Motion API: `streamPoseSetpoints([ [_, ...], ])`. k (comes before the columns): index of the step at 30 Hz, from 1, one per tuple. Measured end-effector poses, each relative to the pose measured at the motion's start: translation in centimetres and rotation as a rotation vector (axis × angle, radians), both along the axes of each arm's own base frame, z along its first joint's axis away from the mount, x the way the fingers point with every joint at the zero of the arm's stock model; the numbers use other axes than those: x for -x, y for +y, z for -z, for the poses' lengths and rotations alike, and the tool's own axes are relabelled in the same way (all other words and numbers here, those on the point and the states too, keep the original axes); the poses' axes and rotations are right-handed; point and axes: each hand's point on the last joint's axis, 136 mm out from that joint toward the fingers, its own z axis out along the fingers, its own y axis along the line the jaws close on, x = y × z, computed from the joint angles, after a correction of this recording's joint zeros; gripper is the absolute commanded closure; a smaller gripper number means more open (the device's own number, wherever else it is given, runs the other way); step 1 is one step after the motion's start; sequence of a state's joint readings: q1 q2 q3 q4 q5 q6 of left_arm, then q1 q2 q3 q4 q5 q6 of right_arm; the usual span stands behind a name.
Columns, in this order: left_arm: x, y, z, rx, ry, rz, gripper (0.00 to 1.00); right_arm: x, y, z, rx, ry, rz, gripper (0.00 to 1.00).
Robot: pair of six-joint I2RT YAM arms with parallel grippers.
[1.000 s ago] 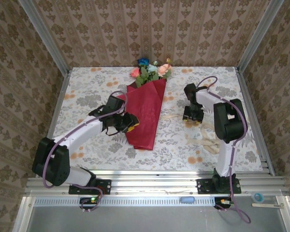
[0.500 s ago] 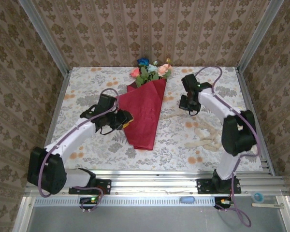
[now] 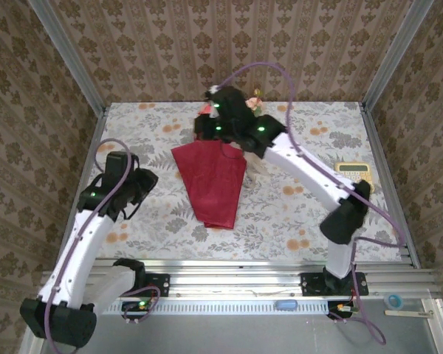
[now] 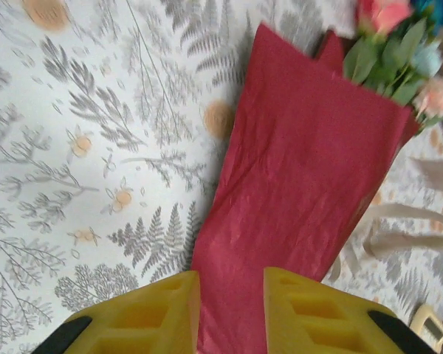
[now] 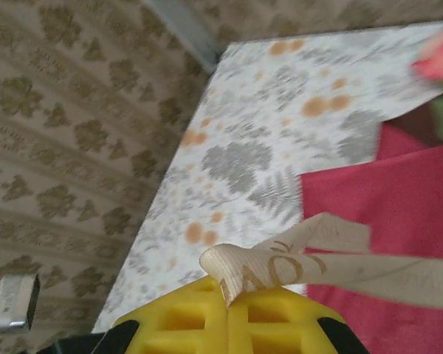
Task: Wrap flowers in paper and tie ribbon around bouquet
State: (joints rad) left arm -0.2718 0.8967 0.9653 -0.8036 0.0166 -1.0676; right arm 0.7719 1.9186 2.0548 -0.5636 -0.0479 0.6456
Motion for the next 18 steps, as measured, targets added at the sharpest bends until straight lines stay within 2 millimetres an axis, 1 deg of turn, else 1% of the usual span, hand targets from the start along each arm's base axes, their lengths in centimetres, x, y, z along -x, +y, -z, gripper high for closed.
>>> streamPoseSetpoints([
  [1, 0.3, 0.3, -0.2, -0.005, -0.007, -0.013, 0.73, 0.1, 1.9, 0.9, -0.007, 0.019, -0.026, 0.97],
  [2, 0.7, 0.7, -0.4, -0.010, -0.011, -0.028, 0.73, 0.1, 3.8, 2.2, -0.008, 0.047, -0.050, 0.91],
  [4, 1.4, 1.4, -0.5, -0.021, -0.011, -0.050, 0.73, 0.5, 6.8, 5.1, -0.001, 0.106, -0.092, 0.76],
  [5, 1.7, 1.6, -0.6, -0.025, -0.011, -0.058, 0.73, 1.0, 8.0, 7.1, 0.012, 0.148, -0.108, 0.68],
  [6, 2.0, 1.8, -0.5, -0.029, -0.007, -0.062, 0.73, 1.5, 8.8, 9.0, 0.035, 0.188, -0.122, 0.61],
  [7, 2.2, 1.9, -0.5, -0.031, -0.004, -0.065, 0.73, 2.2, 9.3, 10.6, 0.060, 0.224, -0.135, 0.56],
  [8, 2.5, 2.0, -0.5, -0.031, -0.002, -0.066, 0.71, 3.0, 9.6, 12.1, 0.085, 0.261, -0.146, 0.52],
  [9, 2.6, 2.0, -0.5, -0.031, 0.001, -0.067, 0.69, 3.7, 9.6, 13.0, 0.109, 0.289, -0.156, 0.50],
  [10, 2.7, 2.0, -0.4, -0.029, 0.005, -0.069, 0.68, 4.1, 9.4, 13.4, 0.127, 0.308, -0.161, 0.48],
  [11, 2.7, 2.0, -0.3, -0.022, 0.010, -0.070, 0.67, 4.4, 9.1, 13.5, 0.137, 0.318, -0.160, 0.48],
  [13, 2.7, 1.6, 0.3, -0.004, 0.029, -0.063, 0.65, 4.2, 8.0, 13.0, 0.140, 0.323, -0.145, 0.47],
  [14, 2.6, 1.2, 0.7, 0.010, 0.046, -0.053, 0.64, 4.0, 6.9, 12.7, 0.140, 0.329, -0.127, 0.47],
  [16, 2.1, 0.3, 1.6, 0.051, 0.081, -0.037, 0.63, 3.6, 3.9, 12.3, 0.146, 0.351, -0.067, 0.48],
  [17, 1.7, -0.3, 2.0, 0.074, 0.098, -0.031, 0.63, 3.3, 2.0, 12.2, 0.147, 0.363, -0.025, 0.50],
  [18, 1.1, -1.0, 2.5, 0.101, 0.118, -0.027, 0.62, 2.9, -0.4, 12.1, 0.142, 0.381, 0.031, 0.52],
])
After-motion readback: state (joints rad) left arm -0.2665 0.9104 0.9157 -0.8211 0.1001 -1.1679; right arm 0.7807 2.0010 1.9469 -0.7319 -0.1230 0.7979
